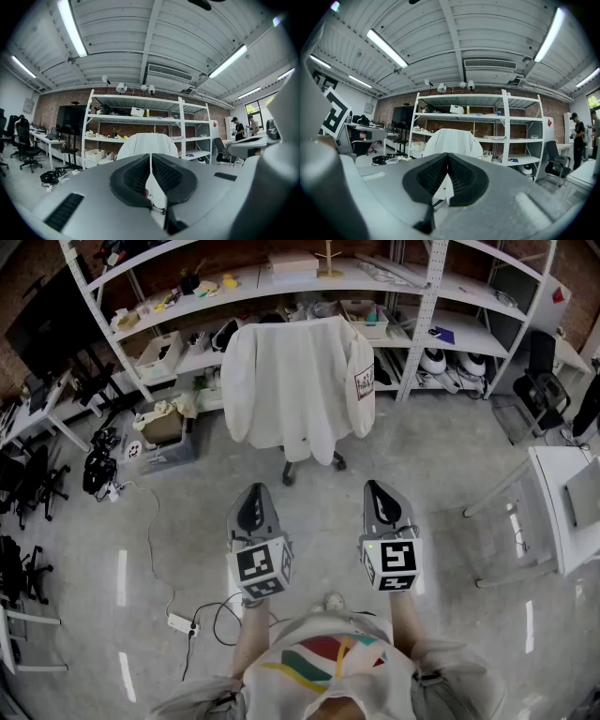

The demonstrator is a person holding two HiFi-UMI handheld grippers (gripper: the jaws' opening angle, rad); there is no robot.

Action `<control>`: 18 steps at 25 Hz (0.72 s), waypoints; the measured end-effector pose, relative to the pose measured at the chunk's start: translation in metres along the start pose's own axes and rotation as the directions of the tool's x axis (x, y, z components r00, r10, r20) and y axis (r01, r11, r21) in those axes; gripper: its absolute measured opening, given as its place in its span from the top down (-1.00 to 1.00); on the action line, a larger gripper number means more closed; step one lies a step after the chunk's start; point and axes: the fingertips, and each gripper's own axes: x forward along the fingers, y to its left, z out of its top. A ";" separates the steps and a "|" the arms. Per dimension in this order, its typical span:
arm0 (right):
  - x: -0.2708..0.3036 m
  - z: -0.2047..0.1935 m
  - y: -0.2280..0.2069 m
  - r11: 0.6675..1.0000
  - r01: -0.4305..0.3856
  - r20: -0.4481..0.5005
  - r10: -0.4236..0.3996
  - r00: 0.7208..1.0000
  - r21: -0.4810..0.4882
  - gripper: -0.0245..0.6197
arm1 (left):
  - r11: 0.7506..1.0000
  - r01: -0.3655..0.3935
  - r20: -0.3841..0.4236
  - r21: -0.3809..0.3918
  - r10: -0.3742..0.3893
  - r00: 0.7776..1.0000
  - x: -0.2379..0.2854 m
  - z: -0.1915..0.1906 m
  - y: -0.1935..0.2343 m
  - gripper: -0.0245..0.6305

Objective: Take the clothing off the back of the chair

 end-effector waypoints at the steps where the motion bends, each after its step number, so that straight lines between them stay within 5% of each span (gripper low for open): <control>1: 0.000 0.000 -0.002 1.000 0.001 0.002 -0.001 1.000 -0.001 0.91 | 1.000 -0.001 -0.001 0.000 0.001 1.000 0.001 -0.001 -0.001 0.85; 18: -0.008 0.002 -0.016 1.000 -0.012 0.022 0.012 1.000 0.014 0.91 | 0.998 0.067 0.023 -0.020 -0.066 0.998 0.002 0.006 -0.025 0.85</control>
